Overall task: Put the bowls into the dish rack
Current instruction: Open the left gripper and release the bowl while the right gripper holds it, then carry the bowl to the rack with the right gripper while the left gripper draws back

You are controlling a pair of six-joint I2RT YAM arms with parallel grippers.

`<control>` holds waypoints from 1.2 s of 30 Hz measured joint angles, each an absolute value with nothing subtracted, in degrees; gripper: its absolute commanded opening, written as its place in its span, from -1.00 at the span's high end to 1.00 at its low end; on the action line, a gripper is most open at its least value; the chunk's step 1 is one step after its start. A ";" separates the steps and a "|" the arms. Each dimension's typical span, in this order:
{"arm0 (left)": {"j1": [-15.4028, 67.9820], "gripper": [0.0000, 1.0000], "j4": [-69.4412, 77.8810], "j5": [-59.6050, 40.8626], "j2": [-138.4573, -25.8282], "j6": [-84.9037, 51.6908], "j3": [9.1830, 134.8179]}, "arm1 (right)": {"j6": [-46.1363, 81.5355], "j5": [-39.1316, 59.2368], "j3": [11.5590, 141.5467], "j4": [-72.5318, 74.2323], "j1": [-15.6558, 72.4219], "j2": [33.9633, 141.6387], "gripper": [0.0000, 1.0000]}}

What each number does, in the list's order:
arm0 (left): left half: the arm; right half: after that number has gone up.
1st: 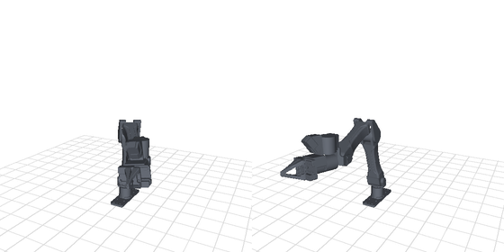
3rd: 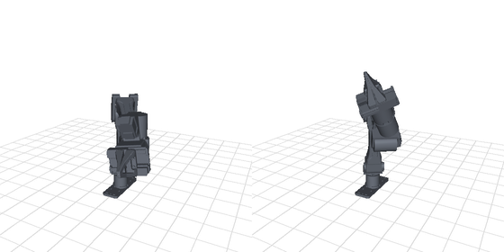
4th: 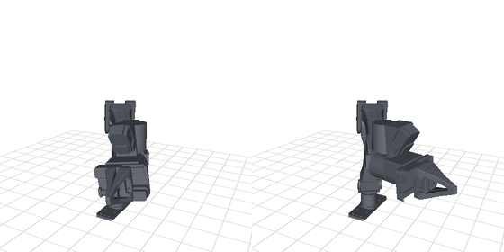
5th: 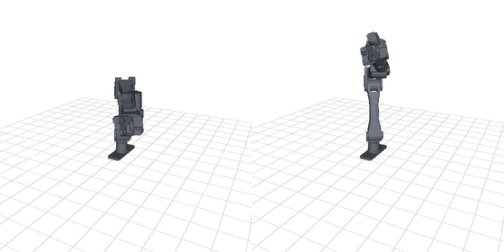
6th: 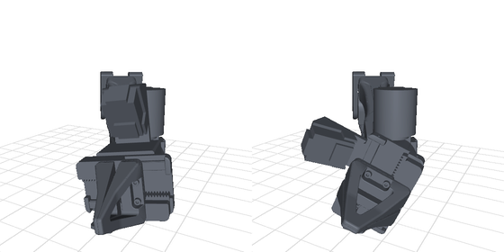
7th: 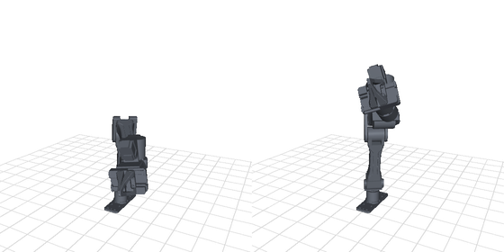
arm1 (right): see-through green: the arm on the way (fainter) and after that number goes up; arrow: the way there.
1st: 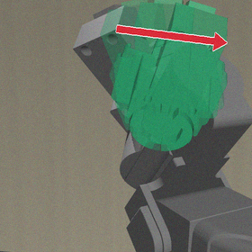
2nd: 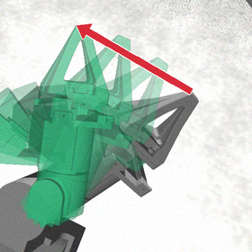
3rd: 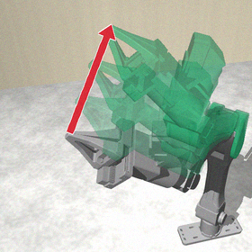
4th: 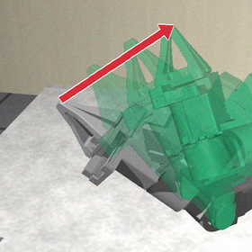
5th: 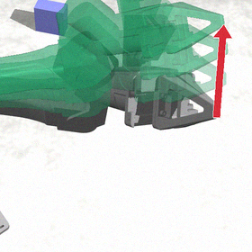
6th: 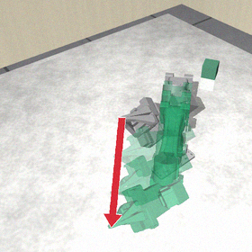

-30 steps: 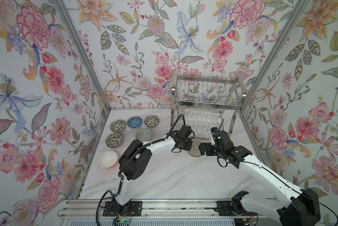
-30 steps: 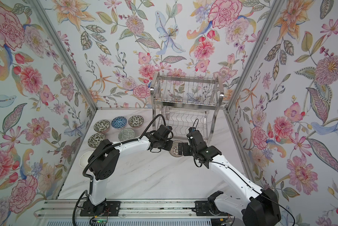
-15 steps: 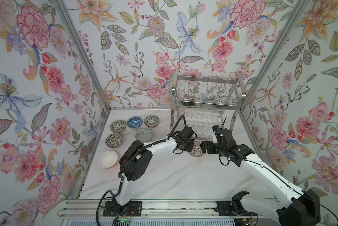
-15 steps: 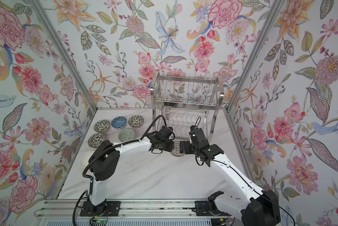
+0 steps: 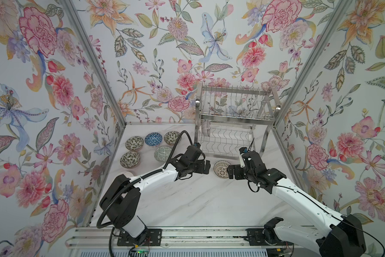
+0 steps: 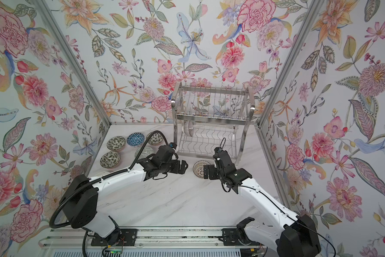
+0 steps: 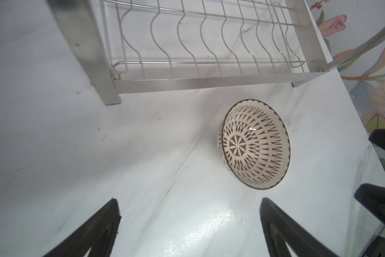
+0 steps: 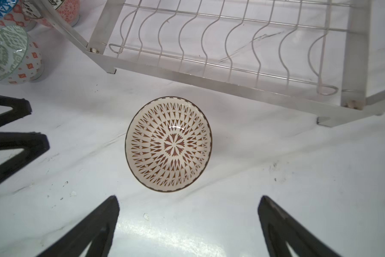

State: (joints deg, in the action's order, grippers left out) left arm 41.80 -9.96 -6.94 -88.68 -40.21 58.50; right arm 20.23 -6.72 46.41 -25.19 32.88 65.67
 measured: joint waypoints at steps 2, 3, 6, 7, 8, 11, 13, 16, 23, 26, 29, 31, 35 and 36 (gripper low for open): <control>40.27 -0.99 -7.25 -8.51 -86.24 -41.12 55.11 | 20.27 -7.35 46.44 -24.36 35.03 67.51 -1.00; 39.79 -0.99 -5.48 -9.65 -85.32 -41.67 53.43 | 20.38 -7.73 46.52 -24.03 36.32 68.69 -0.94; 38.52 -0.99 0.71 -13.47 -83.57 -44.40 48.16 | 21.19 -8.34 47.42 -23.05 39.09 73.03 -0.71; 38.15 -0.99 2.83 -14.85 -83.11 -45.41 46.19 | 21.39 -8.54 47.94 -22.46 39.81 74.76 -0.65; 37.80 -0.99 4.23 -15.57 -82.81 -46.13 44.77 | 21.54 -8.71 48.47 -22.13 40.38 76.18 -0.61; 36.47 -0.99 7.79 -17.43 -82.35 -47.99 41.12 | 21.69 -9.26 50.89 -21.08 41.41 80.77 -0.50; 36.25 -0.99 10.15 -18.13 -82.28 -48.97 39.40 | 21.56 -9.32 52.71 -20.69 41.74 83.33 -0.46; 35.99 -0.99 13.74 -19.40 -82.28 -50.28 37.19 | 21.47 -9.23 55.07 -19.79 41.93 86.80 -0.31; 35.99 -0.99 19.31 -21.06 -82.28 -52.47 34.06 | 20.51 -8.32 57.91 -19.33 42.00 93.10 0.02; 35.99 -0.99 19.92 -21.10 -82.28 -52.58 34.02 | 19.97 -7.90 59.00 -19.31 42.00 95.66 0.13; 35.99 -0.99 19.90 -21.39 -82.30 -52.56 34.02 | 19.66 -7.77 60.07 -19.33 42.00 97.62 0.25; 35.99 -0.98 19.88 -21.82 -82.28 -52.53 34.02 | 19.33 -7.77 60.82 -19.40 42.00 98.78 0.36; 35.99 -0.99 19.77 -21.98 -82.28 -52.36 33.87 | 18.85 -7.77 61.25 -19.59 42.00 99.42 0.63; 35.99 -0.99 19.68 -22.06 -82.28 -52.34 33.85 | 18.76 -7.77 61.39 -19.75 42.00 99.42 0.67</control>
State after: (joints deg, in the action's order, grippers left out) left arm 35.99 19.68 -22.06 -82.28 -52.34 33.85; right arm 18.76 -7.77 61.39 -19.75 42.00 99.42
